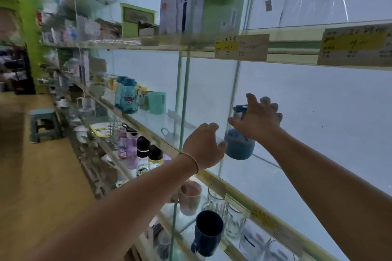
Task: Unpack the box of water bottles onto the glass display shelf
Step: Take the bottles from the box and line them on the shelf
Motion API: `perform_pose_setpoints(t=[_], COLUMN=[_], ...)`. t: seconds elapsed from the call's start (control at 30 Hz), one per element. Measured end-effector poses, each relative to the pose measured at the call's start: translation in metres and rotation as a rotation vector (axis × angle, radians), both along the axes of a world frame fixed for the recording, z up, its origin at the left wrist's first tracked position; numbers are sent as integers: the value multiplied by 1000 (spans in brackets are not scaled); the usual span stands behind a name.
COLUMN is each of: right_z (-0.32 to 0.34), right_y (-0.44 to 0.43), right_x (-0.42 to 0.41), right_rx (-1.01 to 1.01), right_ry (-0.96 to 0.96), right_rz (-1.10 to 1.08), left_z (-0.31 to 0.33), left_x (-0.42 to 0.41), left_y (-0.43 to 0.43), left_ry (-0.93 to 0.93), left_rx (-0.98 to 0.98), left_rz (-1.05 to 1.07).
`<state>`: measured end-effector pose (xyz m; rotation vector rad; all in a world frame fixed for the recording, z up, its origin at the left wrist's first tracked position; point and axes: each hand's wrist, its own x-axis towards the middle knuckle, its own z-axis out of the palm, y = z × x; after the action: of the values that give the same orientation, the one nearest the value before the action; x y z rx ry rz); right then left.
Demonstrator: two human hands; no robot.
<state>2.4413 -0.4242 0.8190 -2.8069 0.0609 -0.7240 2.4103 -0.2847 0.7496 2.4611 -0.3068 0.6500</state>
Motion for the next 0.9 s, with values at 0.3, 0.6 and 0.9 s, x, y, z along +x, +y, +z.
perform_pose_setpoints(t=[0.3,0.6,0.9], right_z=[-25,-143,-371], right_y=[75,153,210], right_x=[-73,-93,-119], right_rx=[-39,193,193], right_ry=[-189,-49,603], right_rz=[322,583,524], left_z=[-30,-133,-349], left_x=[-39,-68,-133], left_y=[77,174,271], left_ry=[-156,76,822], left_rx=[57,71,73], left_rz=[13,127,295])
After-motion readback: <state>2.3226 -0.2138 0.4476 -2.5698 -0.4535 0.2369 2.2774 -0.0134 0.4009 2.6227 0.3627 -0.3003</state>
